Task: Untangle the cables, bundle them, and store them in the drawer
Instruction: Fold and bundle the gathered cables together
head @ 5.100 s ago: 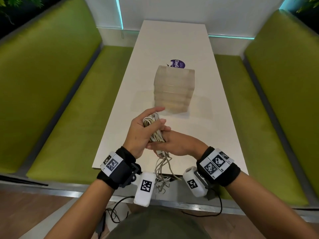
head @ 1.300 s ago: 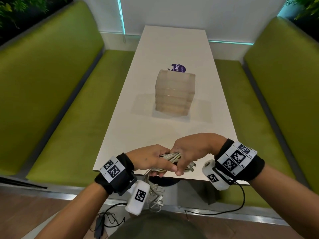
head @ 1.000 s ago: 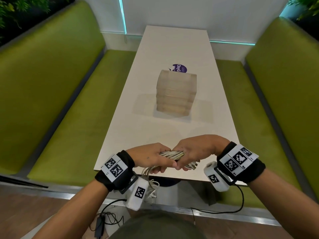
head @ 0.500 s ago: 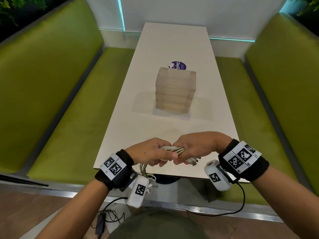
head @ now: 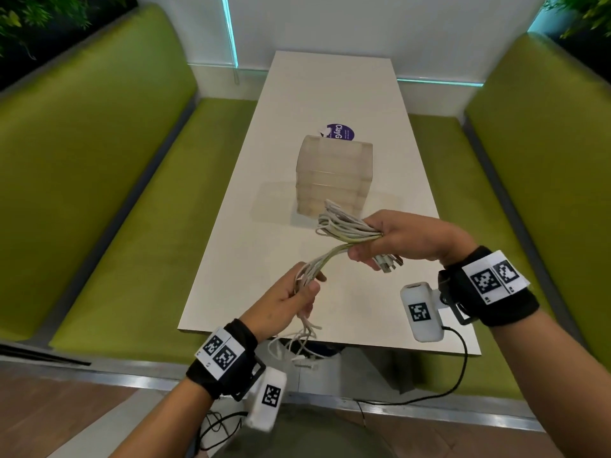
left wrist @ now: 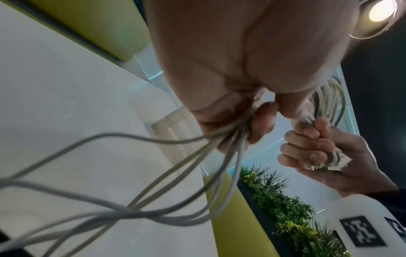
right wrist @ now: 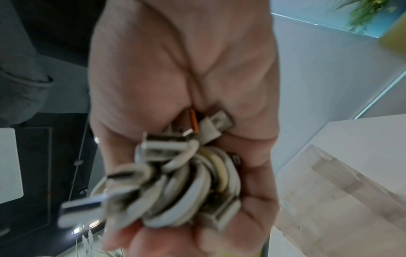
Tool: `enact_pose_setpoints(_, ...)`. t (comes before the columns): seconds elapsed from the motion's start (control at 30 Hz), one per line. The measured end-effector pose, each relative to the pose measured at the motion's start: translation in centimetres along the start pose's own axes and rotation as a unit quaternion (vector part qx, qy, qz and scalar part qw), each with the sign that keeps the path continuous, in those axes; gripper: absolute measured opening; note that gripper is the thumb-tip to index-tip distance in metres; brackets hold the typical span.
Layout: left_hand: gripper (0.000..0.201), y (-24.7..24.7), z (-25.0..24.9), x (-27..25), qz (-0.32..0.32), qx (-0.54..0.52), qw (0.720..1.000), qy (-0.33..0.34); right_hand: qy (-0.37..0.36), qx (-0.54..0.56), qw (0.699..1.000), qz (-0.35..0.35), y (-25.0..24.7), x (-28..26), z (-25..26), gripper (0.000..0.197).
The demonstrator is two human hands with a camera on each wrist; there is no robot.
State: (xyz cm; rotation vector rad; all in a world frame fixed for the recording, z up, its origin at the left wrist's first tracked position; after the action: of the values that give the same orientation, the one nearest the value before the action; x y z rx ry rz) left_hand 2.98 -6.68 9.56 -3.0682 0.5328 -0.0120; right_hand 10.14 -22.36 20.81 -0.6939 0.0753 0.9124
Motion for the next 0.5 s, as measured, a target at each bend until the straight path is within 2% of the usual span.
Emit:
enact_pose_setpoints(0.07,0.043,-0.4,0.0,0.2,-0.043,-0.003,0.999,0.000,0.001,0.023,1.000,-0.010,0.2,0.2,-0.1,0.024)
enact_pose_setpoints(0.17,0.033,-0.8,-0.6,0.3,-0.092,0.142,0.984,0.047,0.001,0.049,0.999,-0.019,0.5,0.3,-0.3,0.022)
enact_pose_setpoints(0.23,0.030,-0.5,-0.7,0.3,-0.082,0.234,0.968,0.049,-0.001,0.057,0.998,-0.021,0.5,0.4,-0.4,0.022)
enact_pose_setpoints(0.3,0.041,-0.3,-0.1,0.4,-0.043,0.281,0.959,0.014,0.001,0.061,0.998,-0.028,0.6,0.4,-0.5,0.027)
enact_pose_setpoints(0.37,0.045,-0.5,0.4,0.5,-0.035,0.277,0.960,0.005,0.000,0.068,0.997,-0.032,0.5,0.4,-0.5,0.028)
enact_pose_setpoints(0.43,0.046,-1.1,-0.1,0.5,-0.089,0.228,0.969,0.028,-0.001,0.073,0.997,-0.028,0.6,0.4,-0.3,0.027)
enact_pose_setpoints(0.5,0.061,-1.4,-1.2,0.5,-0.155,0.163,0.973,0.056,-0.003,0.073,0.997,-0.024,0.6,0.4,-0.2,0.033)
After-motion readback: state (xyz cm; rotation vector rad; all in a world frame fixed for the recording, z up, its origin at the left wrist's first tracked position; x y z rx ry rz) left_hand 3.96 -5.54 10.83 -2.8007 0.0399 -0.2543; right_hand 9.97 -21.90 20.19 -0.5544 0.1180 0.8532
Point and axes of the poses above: each hand's wrist, its own x-axis towards the middle knuckle, its own y-axis out of the palm, z = x × y, the point moved 5 cm from there along x, towards the middle knuckle, and after that the axes turned 3 degrees about y, right-handed, at the moved point
